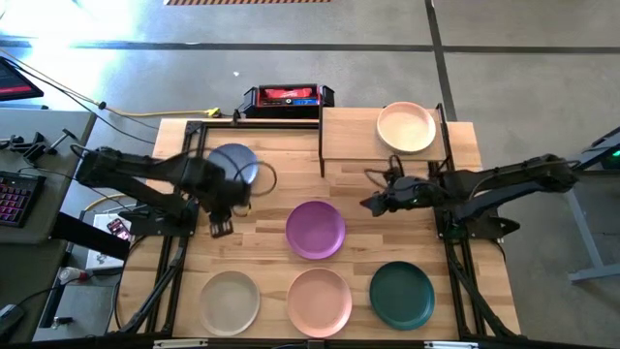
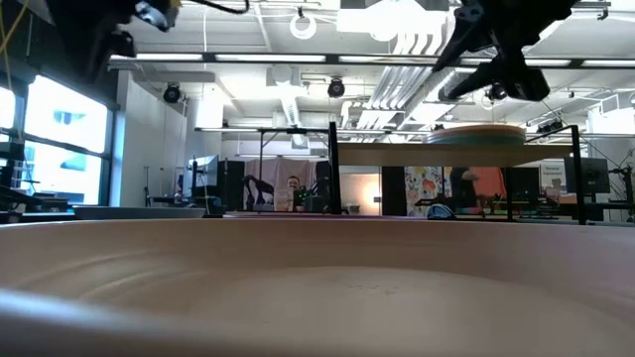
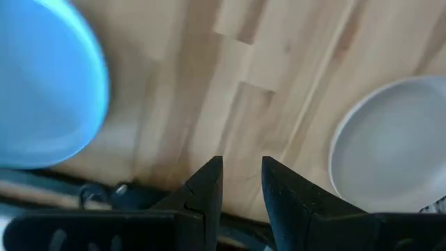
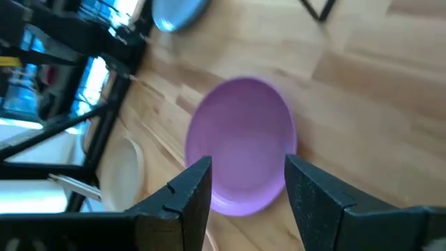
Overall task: Place and stack plates onto a shelf
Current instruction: Stack the gray plate on top of the light orange plate on the shelf
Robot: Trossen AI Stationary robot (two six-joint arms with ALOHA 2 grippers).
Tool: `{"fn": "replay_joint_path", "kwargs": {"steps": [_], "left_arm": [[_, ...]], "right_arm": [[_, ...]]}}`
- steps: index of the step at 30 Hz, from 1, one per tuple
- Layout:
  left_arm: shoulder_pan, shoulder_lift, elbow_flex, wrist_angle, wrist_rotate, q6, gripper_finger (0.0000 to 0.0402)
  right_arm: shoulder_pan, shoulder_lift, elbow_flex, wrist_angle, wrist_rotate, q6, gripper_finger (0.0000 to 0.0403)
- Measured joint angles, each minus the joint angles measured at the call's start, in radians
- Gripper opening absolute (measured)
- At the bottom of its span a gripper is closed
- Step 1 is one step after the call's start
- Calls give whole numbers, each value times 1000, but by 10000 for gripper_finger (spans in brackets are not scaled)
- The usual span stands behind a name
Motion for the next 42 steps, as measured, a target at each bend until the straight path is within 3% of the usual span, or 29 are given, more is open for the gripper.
{"fn": "replay_joint_path", "kwargs": {"steps": [4,10,18,30,42], "left_arm": [[-120,-37,-99,97,0,-32,87],[-286,-40,-221,225,4,-96,87],[-444,-33,-280,380,2,-246,87],[-551,81,-281,509,-67,-335,87],[-560,263,-281,532,-76,-327,87]], "right_arm": [[58,72,0,34,0,48,163],[148,158,0,231,-2,53,163],[213,221,0,311,26,100,163],[237,274,0,331,27,130,163],[236,273,0,333,43,130,163]]}}
